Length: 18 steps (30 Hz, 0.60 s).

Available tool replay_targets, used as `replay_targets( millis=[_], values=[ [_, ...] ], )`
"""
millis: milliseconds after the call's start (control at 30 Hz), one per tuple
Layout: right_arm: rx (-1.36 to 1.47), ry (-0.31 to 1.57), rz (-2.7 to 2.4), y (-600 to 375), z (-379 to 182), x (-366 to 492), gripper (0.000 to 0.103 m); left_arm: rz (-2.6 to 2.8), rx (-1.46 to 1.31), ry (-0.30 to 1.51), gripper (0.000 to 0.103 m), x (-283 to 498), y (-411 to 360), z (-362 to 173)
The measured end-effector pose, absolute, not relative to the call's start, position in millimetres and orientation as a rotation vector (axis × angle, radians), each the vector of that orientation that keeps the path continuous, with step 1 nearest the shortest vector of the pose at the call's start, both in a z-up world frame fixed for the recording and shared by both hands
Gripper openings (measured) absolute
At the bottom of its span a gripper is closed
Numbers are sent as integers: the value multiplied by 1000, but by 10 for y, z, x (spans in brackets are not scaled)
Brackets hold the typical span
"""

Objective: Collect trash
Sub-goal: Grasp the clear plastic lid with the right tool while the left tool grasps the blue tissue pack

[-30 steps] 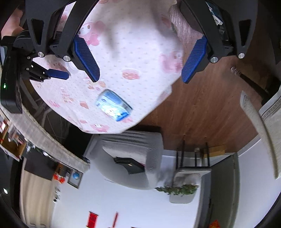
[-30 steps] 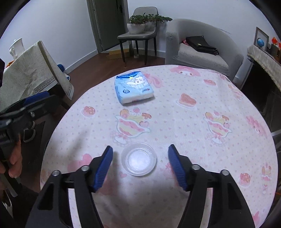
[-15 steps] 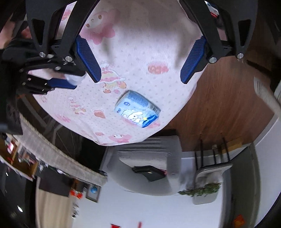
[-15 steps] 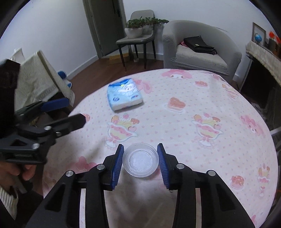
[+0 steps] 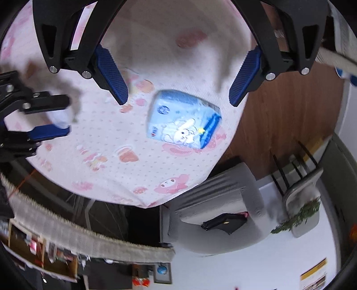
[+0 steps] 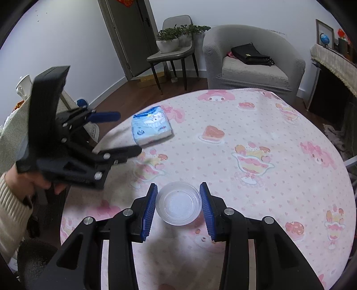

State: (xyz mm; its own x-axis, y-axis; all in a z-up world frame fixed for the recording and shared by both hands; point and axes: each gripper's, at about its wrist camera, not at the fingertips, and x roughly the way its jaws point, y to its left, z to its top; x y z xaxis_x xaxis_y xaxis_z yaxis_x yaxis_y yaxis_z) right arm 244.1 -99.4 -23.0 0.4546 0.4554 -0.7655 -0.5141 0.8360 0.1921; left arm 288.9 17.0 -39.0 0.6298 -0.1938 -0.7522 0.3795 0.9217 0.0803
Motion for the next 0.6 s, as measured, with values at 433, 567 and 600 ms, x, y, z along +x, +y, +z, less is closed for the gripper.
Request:
replay_targets(
  millis=[433,567,600],
  values=[
    [-51,918,618,-1112,-184,2463,40,-436,254,859,94,3278,122,-472],
    [-45,913,619,-1137,-156,2452,40,-440,243,885,86,3316,102,-557],
    [-45,912,620,-1135,-150,2450,40,-445,223,880,79,3299,116,-553]
  ],
)
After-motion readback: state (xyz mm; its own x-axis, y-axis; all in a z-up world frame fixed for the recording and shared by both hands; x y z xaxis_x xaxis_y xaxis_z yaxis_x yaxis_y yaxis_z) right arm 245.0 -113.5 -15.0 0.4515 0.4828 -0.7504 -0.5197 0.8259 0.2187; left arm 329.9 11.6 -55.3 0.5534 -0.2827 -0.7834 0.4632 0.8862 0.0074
